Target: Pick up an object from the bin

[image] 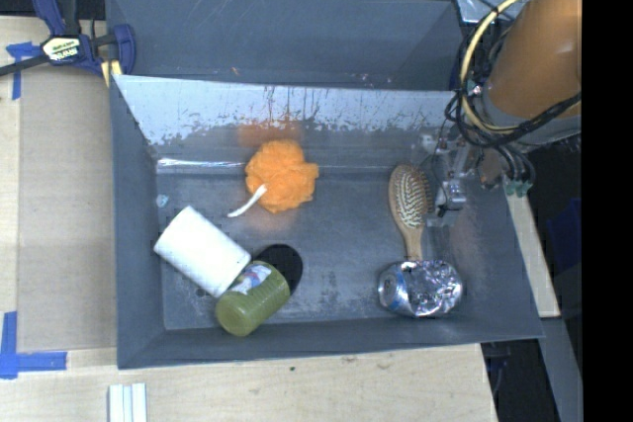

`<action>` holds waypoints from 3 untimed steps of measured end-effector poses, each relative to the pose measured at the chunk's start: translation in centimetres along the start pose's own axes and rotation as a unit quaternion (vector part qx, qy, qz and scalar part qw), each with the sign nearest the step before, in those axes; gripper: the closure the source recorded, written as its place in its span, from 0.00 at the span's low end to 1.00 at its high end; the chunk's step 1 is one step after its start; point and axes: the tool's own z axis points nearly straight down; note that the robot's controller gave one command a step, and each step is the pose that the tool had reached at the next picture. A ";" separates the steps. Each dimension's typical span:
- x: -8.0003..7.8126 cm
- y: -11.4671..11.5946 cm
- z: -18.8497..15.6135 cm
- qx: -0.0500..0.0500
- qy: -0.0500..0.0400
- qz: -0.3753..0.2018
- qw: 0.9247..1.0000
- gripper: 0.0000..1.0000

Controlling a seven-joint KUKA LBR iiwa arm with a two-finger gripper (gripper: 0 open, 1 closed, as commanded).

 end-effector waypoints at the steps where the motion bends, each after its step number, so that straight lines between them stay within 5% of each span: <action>1: 3.9 7.6 -2.0 -0.001 -0.001 -0.172 0.985 0.00; 2: 7.0 6.2 7.8 -0.002 0.000 -0.363 0.932 0.00; 3: 9.1 13.6 11.1 -0.003 0.001 -0.387 0.922 0.00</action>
Offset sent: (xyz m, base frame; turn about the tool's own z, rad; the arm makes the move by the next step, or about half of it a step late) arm -0.0390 0.0741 0.0197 -0.3429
